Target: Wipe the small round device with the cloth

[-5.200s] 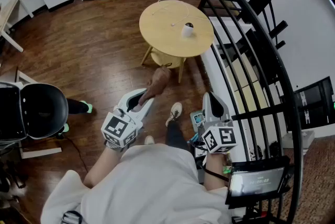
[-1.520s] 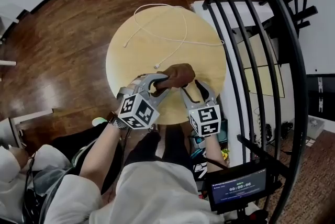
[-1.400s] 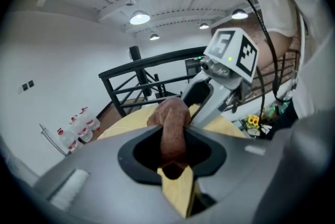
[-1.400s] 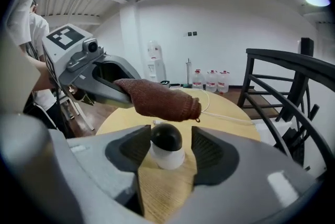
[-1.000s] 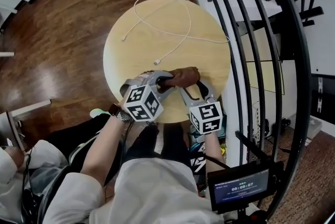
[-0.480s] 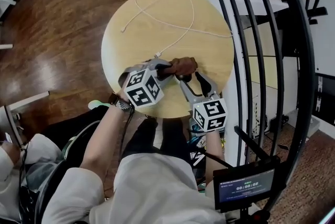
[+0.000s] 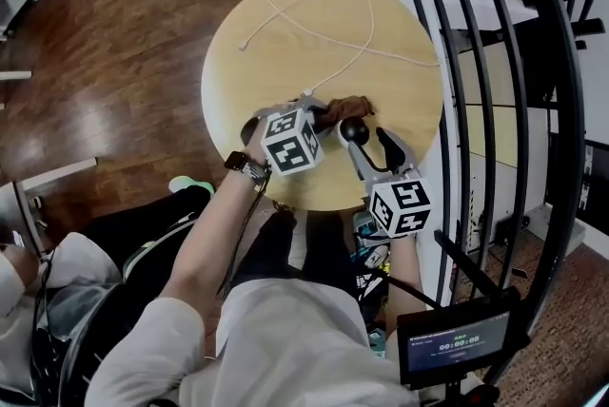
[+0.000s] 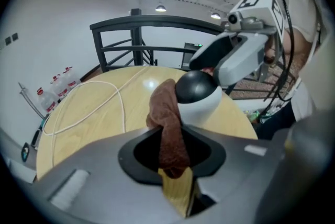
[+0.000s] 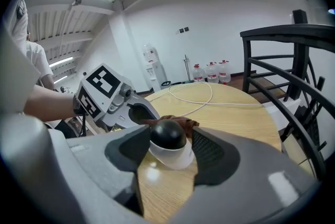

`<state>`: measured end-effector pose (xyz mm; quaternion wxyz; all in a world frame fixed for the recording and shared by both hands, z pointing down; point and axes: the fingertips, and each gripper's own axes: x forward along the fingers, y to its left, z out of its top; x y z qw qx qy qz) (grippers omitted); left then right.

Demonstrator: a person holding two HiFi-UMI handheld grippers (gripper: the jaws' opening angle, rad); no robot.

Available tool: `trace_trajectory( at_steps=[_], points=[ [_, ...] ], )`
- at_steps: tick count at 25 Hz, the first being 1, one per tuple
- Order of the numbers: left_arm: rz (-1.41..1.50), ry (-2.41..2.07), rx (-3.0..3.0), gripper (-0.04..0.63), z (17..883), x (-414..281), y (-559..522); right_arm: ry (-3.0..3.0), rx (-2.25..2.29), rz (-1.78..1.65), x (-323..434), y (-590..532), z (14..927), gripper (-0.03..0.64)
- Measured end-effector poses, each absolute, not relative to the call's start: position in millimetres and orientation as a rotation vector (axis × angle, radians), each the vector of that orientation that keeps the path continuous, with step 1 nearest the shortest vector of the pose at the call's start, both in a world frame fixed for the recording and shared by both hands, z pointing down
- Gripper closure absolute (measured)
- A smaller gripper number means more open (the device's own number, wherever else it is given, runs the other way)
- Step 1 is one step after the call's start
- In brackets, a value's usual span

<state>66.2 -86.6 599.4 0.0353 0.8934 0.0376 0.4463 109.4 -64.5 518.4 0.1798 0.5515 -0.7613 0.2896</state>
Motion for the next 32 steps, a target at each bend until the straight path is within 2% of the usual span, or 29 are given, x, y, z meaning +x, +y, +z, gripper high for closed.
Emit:
trace_trajectory(
  at_steps=[8, 14, 18, 26, 32],
  points=[
    [1.445, 0.097, 2.772, 0.499, 624.5, 54.8, -82.2, -2.103, 1.64, 0.765, 102.0, -55.8, 518.4, 0.373],
    [1.092, -0.255, 2.813, 0.498, 551.9, 39.0, -99.5, -2.104, 1.636, 0.744, 108.4, -60.0, 518.0, 0.373],
    [0.957, -0.327, 2.898, 0.497, 501.8, 46.6, -90.7, -2.117, 1.663, 0.764, 115.2, -61.6, 517.9, 0.373],
    [1.165, -0.27, 2.96, 0.497, 530.8, 75.1, -54.9, -2.13, 1.687, 0.753, 123.9, -58.9, 519.1, 0.373],
    [1.135, -0.289, 2.903, 0.499, 542.1, 82.9, -42.4, -2.153, 1.706, 0.76, 131.3, -48.8, 519.6, 0.373]
  ],
)
